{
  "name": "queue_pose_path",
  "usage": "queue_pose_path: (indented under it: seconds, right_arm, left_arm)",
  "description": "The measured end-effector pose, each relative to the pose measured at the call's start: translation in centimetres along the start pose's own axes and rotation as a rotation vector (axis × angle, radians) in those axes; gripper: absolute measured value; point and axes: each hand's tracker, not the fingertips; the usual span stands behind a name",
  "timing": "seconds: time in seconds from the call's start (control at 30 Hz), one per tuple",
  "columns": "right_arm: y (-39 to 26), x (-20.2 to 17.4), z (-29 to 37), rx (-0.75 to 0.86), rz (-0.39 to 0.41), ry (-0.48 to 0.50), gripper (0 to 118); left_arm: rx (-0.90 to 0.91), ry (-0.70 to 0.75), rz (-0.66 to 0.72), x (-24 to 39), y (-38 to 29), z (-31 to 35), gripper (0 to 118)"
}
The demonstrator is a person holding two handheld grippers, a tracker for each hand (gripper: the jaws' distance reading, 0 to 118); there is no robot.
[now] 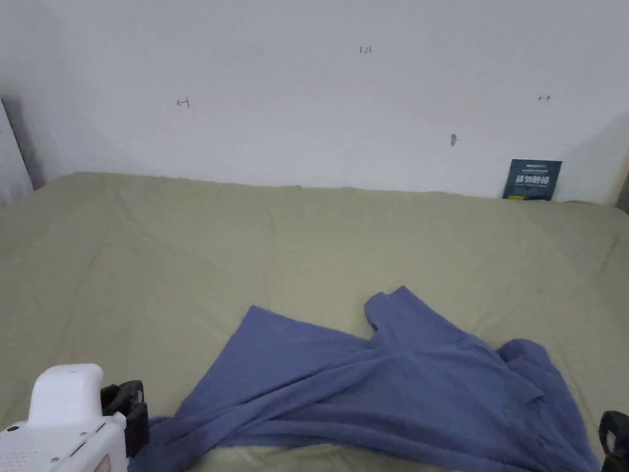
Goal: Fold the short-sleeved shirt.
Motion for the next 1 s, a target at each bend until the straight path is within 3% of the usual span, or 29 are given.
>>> queue_pose_path:
  seconds: [0.33, 0.6, 0.63, 0.67, 0.7, 0.9, 0.93, 1.0]
  right_arm:
    - [-1.3, -1.8, -1.4, -0.047, 0.013, 0.030, 1]
    - [-2.6, -3.5, -2.6, -0.125, 0.037, 0.084, 1]
    - [-2.7, -3.7, -2.9, -0.136, 0.039, 0.089, 1]
    - [-2.8, -3.8, -3.2, -0.146, 0.039, 0.088, 1]
    - [-3.0, -4.0, -3.2, -0.155, 0.037, 0.093, 1]
    - [-3.8, -4.4, -4.3, -0.210, 0.043, 0.100, 1]
    - [-4.0, -4.5, -4.4, -0.216, 0.050, 0.102, 1]
    - [-4.4, -4.5, -4.6, -0.229, 0.052, 0.108, 1]
  left_arm:
    - [-0.092, 0.051, 0.023, -2.6, -1.4, -1.1, 0]
    - [-0.282, -0.035, 0.060, -4.8, -4.1, -6.5, 0]
    - [-0.315, -0.023, 0.055, -4.9, -4.2, -7.5, 28]
    - [-0.367, -0.028, 0.035, -4.8, -4.4, -8.7, 74]
    - [-0.416, -0.032, 0.036, -4.8, -4.9, -10.0, 113]
    - [-0.485, 0.003, -0.049, -3.7, -7.5, -15.8, 111]
    - [-0.493, 0.017, -0.064, -3.8, -7.4, -16.1, 106]
    - [-0.505, 0.031, -0.068, -3.7, -7.7, -17.2, 79]
